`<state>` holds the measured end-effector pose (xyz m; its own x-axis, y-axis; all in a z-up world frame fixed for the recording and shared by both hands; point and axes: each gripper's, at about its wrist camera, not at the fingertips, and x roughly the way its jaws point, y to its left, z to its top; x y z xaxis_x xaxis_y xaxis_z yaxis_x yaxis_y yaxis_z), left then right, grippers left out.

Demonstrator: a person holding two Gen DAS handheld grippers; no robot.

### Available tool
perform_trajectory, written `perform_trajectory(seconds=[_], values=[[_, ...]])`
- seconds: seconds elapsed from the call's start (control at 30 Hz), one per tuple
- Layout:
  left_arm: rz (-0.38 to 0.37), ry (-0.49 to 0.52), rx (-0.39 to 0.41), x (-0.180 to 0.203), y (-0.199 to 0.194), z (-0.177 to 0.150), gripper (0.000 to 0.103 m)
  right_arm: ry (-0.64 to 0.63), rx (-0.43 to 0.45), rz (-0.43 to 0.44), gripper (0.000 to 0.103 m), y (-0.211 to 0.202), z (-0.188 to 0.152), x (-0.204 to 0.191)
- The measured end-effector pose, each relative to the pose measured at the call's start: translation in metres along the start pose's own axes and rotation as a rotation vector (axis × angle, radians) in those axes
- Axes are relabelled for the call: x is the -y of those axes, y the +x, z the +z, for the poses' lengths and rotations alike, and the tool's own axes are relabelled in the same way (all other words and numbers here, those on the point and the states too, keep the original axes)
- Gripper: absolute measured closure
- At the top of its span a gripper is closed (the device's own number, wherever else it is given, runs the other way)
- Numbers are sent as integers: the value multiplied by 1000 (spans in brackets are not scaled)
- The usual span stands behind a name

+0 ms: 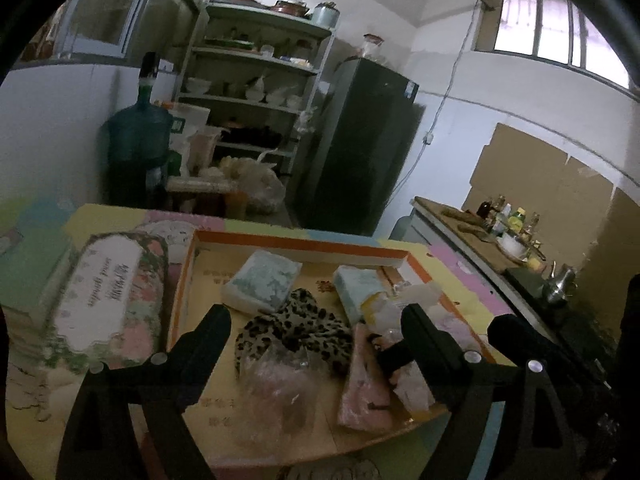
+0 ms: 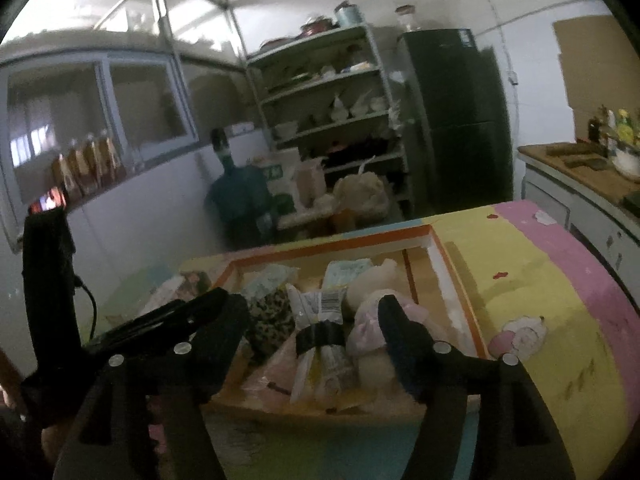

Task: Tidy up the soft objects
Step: 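Open both grippers to release the bag and packet into the tray, then move both grippers back toward the green ball and small teddy bear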

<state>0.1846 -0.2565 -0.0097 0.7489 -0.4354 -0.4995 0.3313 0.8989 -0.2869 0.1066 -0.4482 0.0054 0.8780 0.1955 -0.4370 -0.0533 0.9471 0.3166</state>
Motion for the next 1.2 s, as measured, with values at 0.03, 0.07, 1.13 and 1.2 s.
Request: perform_trajectory(seconds=[0.03,0.07,1.13,1.2], values=[[4,0,4,-1,-4,1,16,4,4,-1,33,-2,1,-2],[8,-1,8,-3,-9,2,16,8,9,-3,33,-5,0,-5],[145,-108,181,-158,-178,0,16,-57,-2,125,26,-21,-42,-164],[148,-104,180,-168,-182,-1,16,-59,-17,142,26,-17,-47,-175]])
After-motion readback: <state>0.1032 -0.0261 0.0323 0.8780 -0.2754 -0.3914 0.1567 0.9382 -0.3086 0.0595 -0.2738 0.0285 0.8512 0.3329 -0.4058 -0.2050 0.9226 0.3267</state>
